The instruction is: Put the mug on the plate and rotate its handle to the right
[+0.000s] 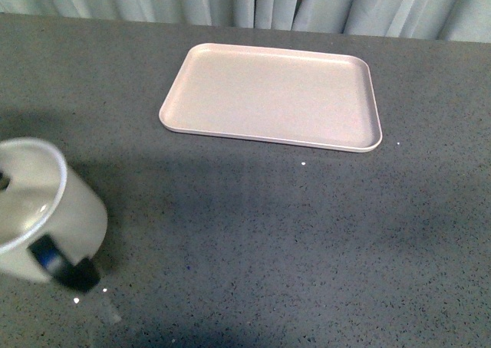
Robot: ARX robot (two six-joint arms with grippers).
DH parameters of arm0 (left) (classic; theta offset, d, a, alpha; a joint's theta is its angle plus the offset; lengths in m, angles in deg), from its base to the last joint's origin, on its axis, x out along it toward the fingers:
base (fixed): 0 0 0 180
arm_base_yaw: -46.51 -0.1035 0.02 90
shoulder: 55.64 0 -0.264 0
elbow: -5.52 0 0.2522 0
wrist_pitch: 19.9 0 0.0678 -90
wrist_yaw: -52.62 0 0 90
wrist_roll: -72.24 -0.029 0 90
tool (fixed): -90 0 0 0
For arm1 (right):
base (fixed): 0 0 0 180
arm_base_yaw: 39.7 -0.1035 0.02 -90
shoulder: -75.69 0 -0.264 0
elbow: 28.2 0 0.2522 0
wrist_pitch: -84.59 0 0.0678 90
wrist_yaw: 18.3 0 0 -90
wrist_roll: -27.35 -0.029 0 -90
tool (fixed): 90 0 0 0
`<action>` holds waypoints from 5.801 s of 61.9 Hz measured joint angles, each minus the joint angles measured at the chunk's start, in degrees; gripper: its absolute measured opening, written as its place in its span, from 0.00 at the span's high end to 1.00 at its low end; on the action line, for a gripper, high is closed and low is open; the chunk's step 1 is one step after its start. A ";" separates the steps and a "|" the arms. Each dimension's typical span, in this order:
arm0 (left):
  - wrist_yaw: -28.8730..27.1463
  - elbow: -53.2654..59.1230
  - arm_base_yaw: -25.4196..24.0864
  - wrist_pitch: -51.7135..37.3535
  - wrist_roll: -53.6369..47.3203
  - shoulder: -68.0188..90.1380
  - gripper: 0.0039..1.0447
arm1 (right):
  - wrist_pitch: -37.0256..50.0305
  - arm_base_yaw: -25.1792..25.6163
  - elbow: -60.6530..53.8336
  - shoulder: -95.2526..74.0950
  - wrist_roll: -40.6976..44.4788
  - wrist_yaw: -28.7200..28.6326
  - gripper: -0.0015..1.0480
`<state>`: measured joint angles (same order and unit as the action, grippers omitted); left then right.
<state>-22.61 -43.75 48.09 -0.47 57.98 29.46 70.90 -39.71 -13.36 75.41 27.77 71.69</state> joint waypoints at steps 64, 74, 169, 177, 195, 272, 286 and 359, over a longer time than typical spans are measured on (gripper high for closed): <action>-6.93 -79.54 19.87 30.08 8.96 52.39 0.98 | 0.00 0.00 0.00 0.00 -0.02 0.00 0.09; -6.93 -79.76 20.92 30.47 8.92 53.79 0.98 | 0.00 0.00 0.00 0.00 -0.02 0.00 0.09; -23.67 -21.05 9.42 -41.16 14.75 10.84 0.40 | 0.00 0.00 0.00 0.00 -0.02 0.04 0.09; -22.73 -2.05 5.66 -53.24 14.75 -3.93 0.62 | 0.00 0.00 0.00 0.00 0.00 0.02 0.09; -19.17 16.48 3.41 -56.41 14.60 -14.75 0.99 | 0.00 0.00 0.00 0.00 -0.02 0.02 0.09; -14.75 34.75 -1.42 -30.62 14.56 -59.93 0.99 | 0.00 0.00 0.00 0.00 -0.02 0.00 0.09; -14.75 34.75 -1.42 -24.85 14.56 -65.99 0.99 | 0.00 0.00 0.00 0.00 -0.02 0.00 0.09; -14.71 34.73 -1.51 -5.66 14.53 -84.15 0.44 | -28.46 11.56 16.48 -26.01 12.52 -25.03 0.09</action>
<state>-37.32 -9.02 46.58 -6.13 72.51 -54.69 42.45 -28.15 3.12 49.41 40.30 46.67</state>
